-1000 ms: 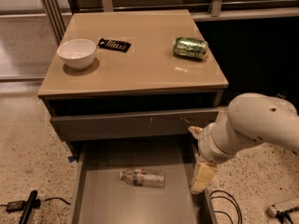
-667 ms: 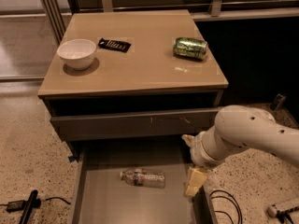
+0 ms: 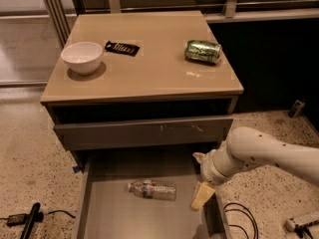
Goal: Pick water bottle from middle drawer and place on counter
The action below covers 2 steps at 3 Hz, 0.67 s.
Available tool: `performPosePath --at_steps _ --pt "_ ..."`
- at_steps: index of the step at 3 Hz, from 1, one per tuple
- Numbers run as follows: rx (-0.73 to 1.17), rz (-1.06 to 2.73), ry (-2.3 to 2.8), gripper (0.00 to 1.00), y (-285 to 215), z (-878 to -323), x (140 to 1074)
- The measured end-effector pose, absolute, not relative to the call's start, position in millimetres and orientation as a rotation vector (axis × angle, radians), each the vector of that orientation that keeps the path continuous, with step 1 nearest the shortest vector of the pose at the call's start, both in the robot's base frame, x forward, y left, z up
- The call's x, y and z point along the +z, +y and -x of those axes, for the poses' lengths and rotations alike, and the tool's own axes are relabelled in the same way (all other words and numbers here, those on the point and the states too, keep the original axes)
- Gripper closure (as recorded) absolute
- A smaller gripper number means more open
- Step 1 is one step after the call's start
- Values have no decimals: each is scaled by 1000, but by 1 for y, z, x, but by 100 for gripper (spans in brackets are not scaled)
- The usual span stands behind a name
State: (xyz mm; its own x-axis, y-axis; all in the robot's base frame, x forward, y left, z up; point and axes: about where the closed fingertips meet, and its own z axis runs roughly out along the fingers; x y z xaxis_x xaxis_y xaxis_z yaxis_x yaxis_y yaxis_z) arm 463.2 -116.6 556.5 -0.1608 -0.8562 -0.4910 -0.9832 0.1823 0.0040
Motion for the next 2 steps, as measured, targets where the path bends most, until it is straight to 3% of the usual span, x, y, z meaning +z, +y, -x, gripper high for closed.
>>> performPosePath --at_steps 2 --pt "520 1671 2109 0 -107 -472 521"
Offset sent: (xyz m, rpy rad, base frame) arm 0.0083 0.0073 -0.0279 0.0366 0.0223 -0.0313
